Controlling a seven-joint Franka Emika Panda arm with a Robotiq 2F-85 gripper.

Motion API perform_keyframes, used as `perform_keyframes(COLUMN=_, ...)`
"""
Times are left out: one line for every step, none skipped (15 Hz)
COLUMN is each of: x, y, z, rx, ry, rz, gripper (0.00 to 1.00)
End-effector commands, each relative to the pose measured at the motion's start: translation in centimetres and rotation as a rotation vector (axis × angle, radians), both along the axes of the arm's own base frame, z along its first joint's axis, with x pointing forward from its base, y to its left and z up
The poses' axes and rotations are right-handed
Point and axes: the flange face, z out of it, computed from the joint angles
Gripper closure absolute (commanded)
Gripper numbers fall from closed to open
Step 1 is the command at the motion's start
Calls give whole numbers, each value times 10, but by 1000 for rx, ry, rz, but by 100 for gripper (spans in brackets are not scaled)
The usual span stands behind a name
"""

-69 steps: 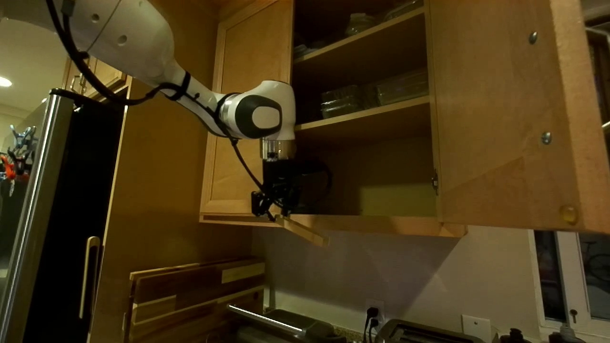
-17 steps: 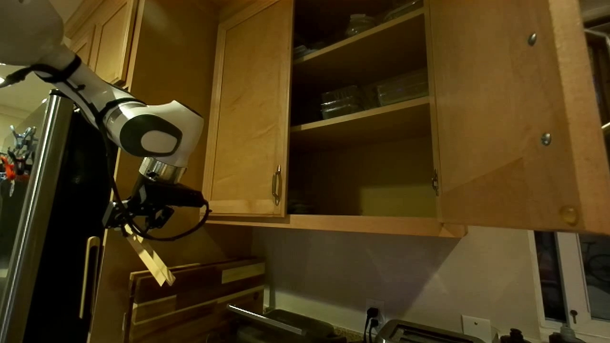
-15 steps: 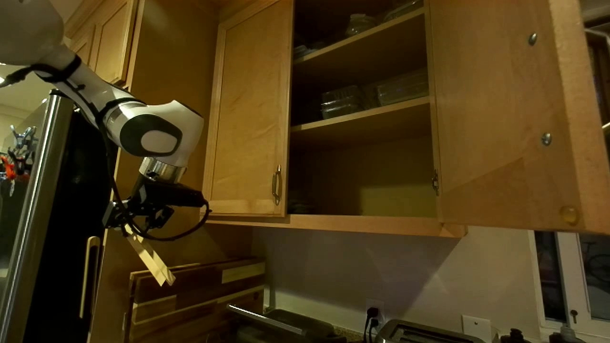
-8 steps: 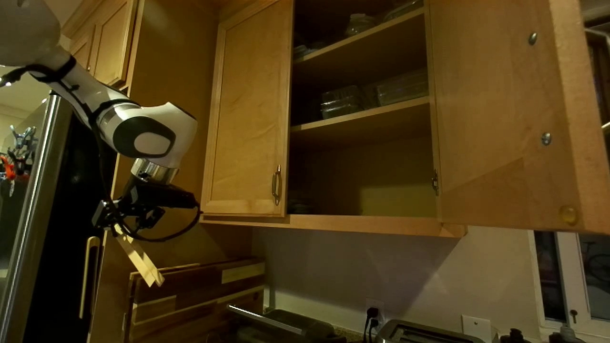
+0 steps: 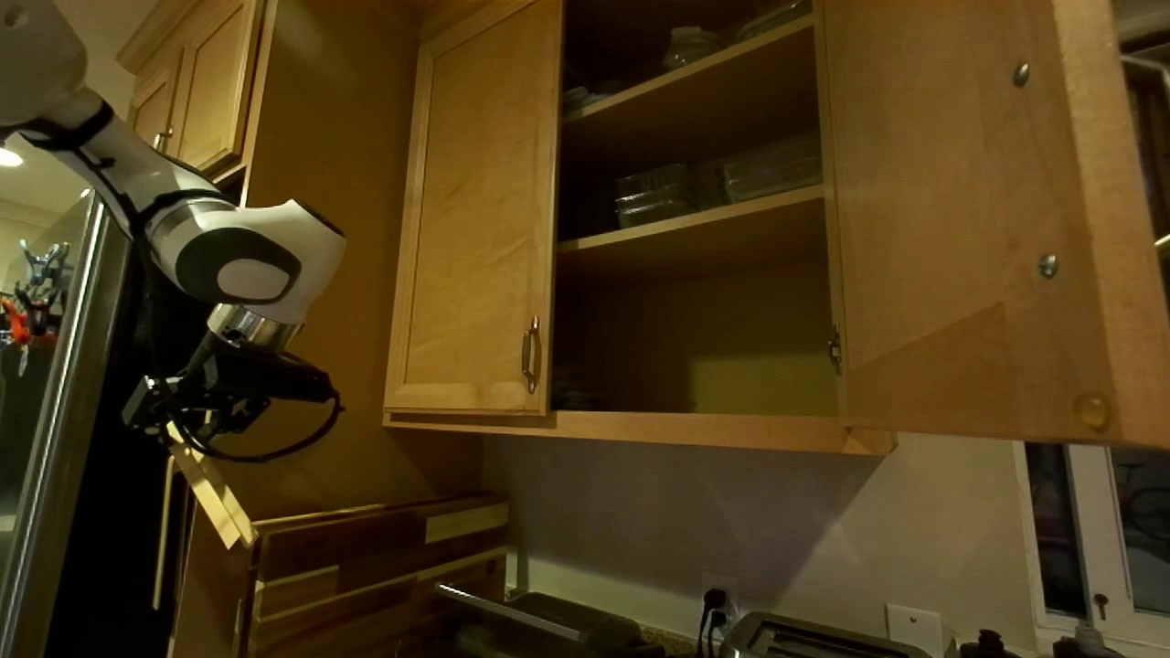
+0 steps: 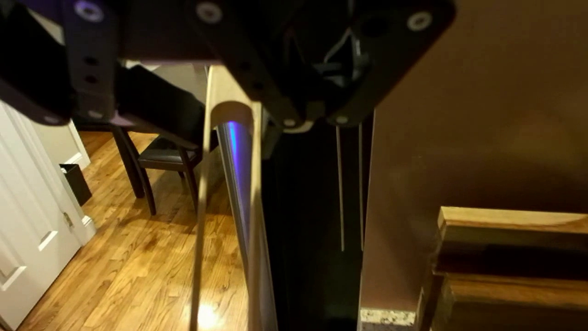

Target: Open the top right cabinet door,take out the wooden utensil and close the door

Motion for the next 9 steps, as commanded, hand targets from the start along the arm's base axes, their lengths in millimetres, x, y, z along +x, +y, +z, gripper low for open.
perform_keyframes(x=-10, y=17, z=0, rx=75, ry=12, rz=9, gripper=91)
perform_keyframes(x=-12, y=22, z=-1, rx=97, ry=21, rz=10, gripper=91)
perform_keyframes(x=-13, y=28, z=-2, rx=122, ry=33, rz=11, gripper=91)
perform_keyframes(x=-15, y=33, z=-3, rx=146, ry=41, rz=7, gripper=91)
perform_keyframes(x=-16, y=38, z=-3, rx=171, ry=46, rz=1, gripper=91)
perform_keyframes(x=-18, y=43, z=-4, rx=193, ry=50, rz=-7, gripper=91)
perform_keyframes(x=-19, y=48, z=-5, rx=212, ry=50, rz=-12, gripper=91)
perform_keyframes(x=-20, y=53, z=-6, rx=230, ry=48, rz=-20, gripper=91)
perform_keyframes(x=-20, y=59, z=-8, rx=245, ry=49, rz=-28, gripper=91)
